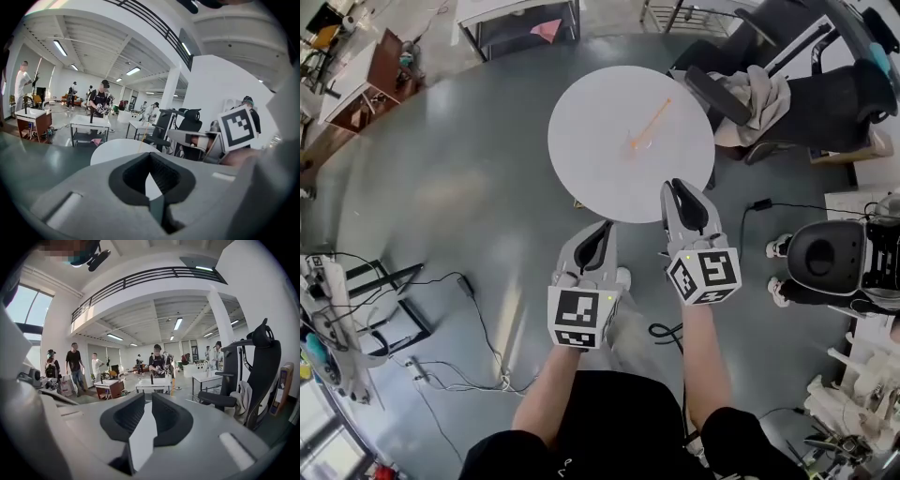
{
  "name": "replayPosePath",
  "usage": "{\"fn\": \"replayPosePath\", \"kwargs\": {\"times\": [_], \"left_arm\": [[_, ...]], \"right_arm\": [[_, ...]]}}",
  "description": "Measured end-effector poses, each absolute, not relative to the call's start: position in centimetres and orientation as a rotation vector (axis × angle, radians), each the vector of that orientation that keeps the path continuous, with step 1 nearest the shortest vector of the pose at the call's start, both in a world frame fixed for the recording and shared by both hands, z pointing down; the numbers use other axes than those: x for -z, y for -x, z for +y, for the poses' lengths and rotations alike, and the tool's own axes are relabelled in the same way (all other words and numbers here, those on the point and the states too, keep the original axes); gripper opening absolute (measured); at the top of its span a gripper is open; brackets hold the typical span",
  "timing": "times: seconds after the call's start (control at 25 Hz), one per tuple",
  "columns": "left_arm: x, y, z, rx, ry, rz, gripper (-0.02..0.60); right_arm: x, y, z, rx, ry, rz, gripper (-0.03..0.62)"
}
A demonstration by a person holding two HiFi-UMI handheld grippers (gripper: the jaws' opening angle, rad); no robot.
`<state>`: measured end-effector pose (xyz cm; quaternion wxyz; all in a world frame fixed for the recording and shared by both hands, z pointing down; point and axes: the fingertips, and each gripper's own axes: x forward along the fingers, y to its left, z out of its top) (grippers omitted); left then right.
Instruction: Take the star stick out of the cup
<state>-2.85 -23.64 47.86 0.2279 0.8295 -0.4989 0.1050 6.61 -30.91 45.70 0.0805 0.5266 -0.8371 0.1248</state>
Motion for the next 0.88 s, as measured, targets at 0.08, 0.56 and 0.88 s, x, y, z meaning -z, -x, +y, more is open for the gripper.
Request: {"fn": "replayPosePath", "kwargs": {"times": [0.08, 0.56, 0.88], "left_arm": [[-49.3, 2.6, -24.2, -0.3, -2.275, -1.372, 0.002], [-53.6, 0.6, -25.8, -0.349, -2.236, -1.329, 0.002], [-54.6, 0.8, -27.1, -0.356, -2.203, -1.345, 0.002]], "right_arm": [[-46.8, -6.6, -32.3, -0.369, -1.558, -2.512, 0.062], [-52.0, -7.3, -39.8, -0.439, -1.554, -2.502, 0.115], [-54.7, -6.9, -43.8, -0.536, -1.543, -2.529, 0.166]]}}
